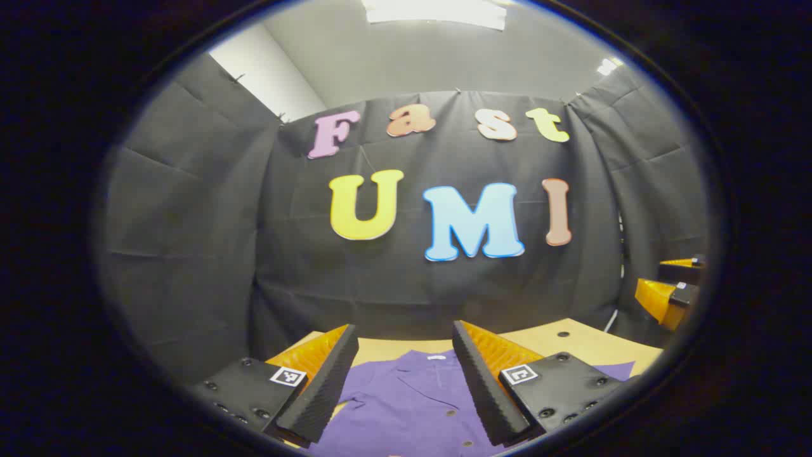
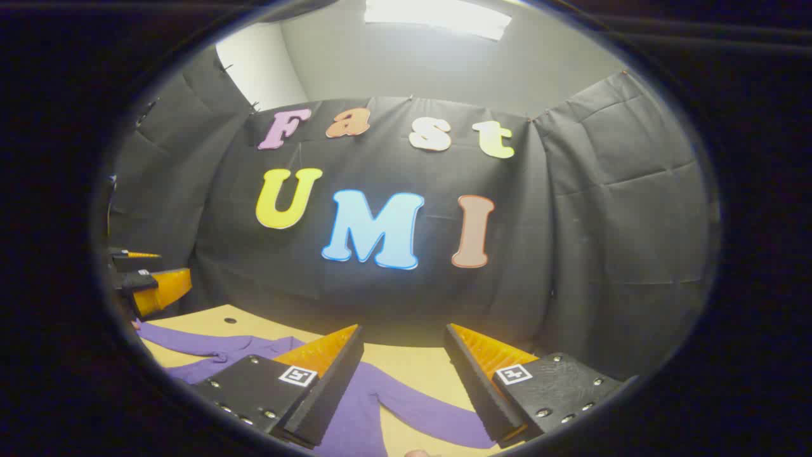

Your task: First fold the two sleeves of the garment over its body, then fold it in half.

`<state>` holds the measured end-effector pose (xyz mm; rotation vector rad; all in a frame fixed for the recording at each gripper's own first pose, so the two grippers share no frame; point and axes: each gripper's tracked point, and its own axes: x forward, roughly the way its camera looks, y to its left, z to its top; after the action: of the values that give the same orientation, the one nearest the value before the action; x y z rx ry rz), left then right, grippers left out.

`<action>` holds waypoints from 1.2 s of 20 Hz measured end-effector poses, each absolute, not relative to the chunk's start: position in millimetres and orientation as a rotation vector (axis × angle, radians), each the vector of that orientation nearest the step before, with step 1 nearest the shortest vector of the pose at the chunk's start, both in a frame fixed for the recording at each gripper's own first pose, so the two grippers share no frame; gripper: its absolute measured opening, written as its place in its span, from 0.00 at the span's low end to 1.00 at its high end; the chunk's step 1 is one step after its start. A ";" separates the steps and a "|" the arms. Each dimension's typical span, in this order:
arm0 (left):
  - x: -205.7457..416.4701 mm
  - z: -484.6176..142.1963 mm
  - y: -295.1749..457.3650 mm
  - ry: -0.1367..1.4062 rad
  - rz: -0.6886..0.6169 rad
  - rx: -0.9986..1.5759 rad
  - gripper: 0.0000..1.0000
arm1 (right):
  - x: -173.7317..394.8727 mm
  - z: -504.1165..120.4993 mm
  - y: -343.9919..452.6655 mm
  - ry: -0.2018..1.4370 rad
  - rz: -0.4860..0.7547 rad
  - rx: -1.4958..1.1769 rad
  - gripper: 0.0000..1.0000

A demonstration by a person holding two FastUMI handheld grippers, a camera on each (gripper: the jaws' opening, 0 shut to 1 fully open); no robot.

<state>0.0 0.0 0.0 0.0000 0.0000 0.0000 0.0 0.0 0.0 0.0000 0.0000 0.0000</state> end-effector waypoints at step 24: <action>71.7 -25.6 47.3 0.053 -0.053 -0.008 0.94 | 41.3 -59.7 17.0 0.251 -0.089 0.080 0.88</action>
<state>71.7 47.3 -25.6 -0.0076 0.0531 -0.0527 41.3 17.0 -59.7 0.0800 0.2505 -0.0888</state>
